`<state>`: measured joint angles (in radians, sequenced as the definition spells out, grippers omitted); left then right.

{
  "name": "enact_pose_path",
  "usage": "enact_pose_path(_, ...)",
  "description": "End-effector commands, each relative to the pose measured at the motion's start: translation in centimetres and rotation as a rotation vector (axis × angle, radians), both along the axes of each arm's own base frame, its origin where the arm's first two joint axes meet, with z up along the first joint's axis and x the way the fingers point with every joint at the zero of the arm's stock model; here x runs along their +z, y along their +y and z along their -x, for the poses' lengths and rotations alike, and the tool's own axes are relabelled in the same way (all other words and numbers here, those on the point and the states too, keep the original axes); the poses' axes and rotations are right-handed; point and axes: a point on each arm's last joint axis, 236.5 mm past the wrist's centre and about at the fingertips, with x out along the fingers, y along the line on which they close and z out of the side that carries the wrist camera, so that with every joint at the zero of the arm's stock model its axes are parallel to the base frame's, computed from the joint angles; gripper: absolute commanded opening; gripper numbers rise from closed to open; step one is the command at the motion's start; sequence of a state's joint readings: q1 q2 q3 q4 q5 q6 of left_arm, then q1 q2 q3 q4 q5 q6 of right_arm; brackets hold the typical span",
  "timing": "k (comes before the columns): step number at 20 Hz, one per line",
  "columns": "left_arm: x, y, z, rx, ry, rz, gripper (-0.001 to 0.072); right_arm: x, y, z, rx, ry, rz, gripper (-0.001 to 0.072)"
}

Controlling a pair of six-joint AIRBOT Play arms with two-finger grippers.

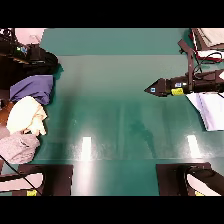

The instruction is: Fold the shirts.

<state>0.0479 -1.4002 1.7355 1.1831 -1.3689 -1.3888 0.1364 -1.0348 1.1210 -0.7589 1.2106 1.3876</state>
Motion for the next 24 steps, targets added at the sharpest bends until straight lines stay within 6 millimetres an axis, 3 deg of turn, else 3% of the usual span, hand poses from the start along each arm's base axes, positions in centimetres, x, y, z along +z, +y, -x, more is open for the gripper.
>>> enact_pose_path(1, 0.1, 0.0, 0.0, -0.001, -0.002, 0.000, 0.0022, 0.0, 0.0, 0.0, 0.002, -0.001, 0.000, 0.0028)
enact_pose_path(12, 0.1, 0.0, 0.0, 0.000, -0.001, 0.001, 0.0022, 0.0, 0.1, 0.1, 0.004, 0.001, 0.000, 0.0029)
enact_pose_path(16, 0.5, -1.0, 0.0, -0.014, -0.007, 0.046, 0.0023, 0.0, 0.0, 0.1, 0.004, 0.001, 0.001, 0.0029)
enact_pose_path(18, 1.5, -0.3, -2.0, 0.021, -0.100, 0.032, 0.0025, 0.0, 0.0, 0.1, 0.004, 0.001, 0.000, 0.0029)
enact_pose_path(19, 1.8, 1.0, -3.4, 0.058, -0.152, -0.011, 0.0179, 0.0, 0.0, 0.1, 0.004, 0.001, 0.000, 0.0028)
enact_pose_path(20, 1.9, 2.3, -4.6, 0.093, -0.194, -0.057, 0.0486, 0.0, 0.0, 0.1, 0.004, 0.001, 0.001, 0.0029)
enact_pose_path(21, 1.8, 4.2, -6.1, 0.148, -0.241, -0.114, 0.0585, 0.0, 0.1, 0.2, 0.007, 0.003, 0.001, 0.0029)
enact_pose_path(24, -0.7, 9.3, -9.8, 0.249, -0.286, -0.247, 0.0586, -0.2, 0.1, 0.8, 0.025, 0.021, 0.005, 0.0029)
